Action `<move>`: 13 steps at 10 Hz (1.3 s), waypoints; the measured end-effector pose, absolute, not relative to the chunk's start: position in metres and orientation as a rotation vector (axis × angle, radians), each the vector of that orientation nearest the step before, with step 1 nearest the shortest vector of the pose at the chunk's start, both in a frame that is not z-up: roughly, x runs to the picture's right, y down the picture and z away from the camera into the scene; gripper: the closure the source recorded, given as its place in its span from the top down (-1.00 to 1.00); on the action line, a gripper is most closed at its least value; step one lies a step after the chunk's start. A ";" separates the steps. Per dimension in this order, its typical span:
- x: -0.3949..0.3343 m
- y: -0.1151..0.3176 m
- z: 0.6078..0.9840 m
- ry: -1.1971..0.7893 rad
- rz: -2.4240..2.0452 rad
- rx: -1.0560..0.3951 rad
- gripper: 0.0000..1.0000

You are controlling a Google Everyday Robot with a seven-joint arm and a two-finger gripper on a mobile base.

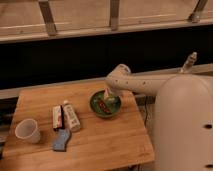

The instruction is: Place the pepper in the ceramic cup

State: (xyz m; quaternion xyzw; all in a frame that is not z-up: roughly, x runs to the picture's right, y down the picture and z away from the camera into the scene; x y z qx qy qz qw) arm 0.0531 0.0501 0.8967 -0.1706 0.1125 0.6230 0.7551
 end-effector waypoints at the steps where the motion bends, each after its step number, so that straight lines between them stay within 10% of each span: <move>1: 0.050 0.049 0.896 0.241 1.350 -0.375 0.30; 13: 0.009 0.080 0.904 0.196 1.279 -0.586 0.30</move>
